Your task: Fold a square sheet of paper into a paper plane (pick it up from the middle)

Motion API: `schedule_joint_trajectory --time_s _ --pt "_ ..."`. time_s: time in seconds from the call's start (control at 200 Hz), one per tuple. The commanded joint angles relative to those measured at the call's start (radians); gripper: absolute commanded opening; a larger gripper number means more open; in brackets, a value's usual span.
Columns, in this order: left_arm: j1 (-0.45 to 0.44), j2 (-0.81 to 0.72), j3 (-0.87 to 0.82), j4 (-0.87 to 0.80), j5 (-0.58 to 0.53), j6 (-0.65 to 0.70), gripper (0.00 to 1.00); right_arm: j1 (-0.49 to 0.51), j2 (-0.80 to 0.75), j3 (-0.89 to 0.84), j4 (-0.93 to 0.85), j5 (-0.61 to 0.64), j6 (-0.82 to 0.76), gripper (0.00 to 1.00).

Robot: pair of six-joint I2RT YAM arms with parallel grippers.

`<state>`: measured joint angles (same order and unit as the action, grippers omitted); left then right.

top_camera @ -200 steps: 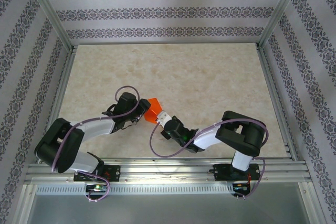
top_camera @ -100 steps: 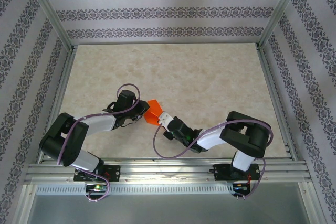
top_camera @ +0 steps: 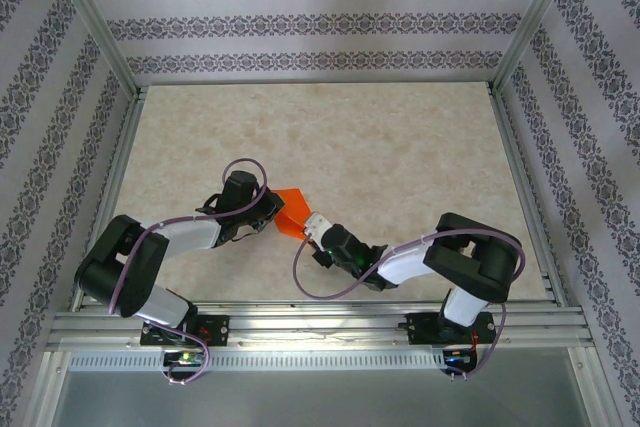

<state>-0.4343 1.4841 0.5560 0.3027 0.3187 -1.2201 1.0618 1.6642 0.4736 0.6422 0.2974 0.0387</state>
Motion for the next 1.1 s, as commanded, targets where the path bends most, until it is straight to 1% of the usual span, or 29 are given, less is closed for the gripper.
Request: schedule_joint_trajectory --time_s 0.0,0.095,0.405,0.43,0.465,0.54,0.619,0.669,0.704,0.914,1.099 --pt "0.011 -0.018 0.001 0.035 0.007 -0.01 0.04 -0.01 -0.032 -0.017 -0.019 -0.023 0.052 0.15" --pt "0.012 -0.019 -0.004 0.036 0.005 -0.016 0.04 -0.01 -0.032 -0.016 -0.022 -0.03 0.062 0.14" --pt "0.012 -0.025 -0.007 0.029 0.002 -0.018 0.04 -0.013 -0.022 -0.012 -0.02 -0.05 0.076 0.05" --pt "0.011 -0.025 -0.009 0.028 0.003 -0.017 0.07 -0.013 -0.021 -0.012 -0.019 -0.05 0.077 0.05" --pt "0.012 -0.027 -0.008 0.023 0.001 -0.018 0.14 -0.014 -0.019 -0.011 -0.019 -0.05 0.083 0.04" --pt "0.011 -0.038 -0.012 0.014 -0.006 -0.013 0.16 -0.022 -0.013 -0.009 -0.018 -0.067 0.099 0.03" --pt "0.012 -0.064 -0.022 -0.008 -0.028 -0.013 0.27 -0.033 -0.003 -0.008 -0.01 -0.094 0.136 0.01" --pt "0.012 -0.087 -0.03 -0.025 -0.047 -0.01 0.33 -0.046 0.005 -0.008 -0.001 -0.125 0.164 0.01" --pt "0.012 -0.104 -0.036 -0.037 -0.058 -0.01 0.34 -0.055 0.011 -0.007 0.003 -0.15 0.182 0.0" --pt "0.012 -0.2 -0.064 -0.085 -0.111 0.0 0.36 -0.12 0.037 0.002 0.026 -0.301 0.309 0.0" --pt "0.012 -0.217 -0.068 -0.092 -0.115 0.007 0.36 -0.189 0.046 0.018 0.024 -0.453 0.418 0.0"
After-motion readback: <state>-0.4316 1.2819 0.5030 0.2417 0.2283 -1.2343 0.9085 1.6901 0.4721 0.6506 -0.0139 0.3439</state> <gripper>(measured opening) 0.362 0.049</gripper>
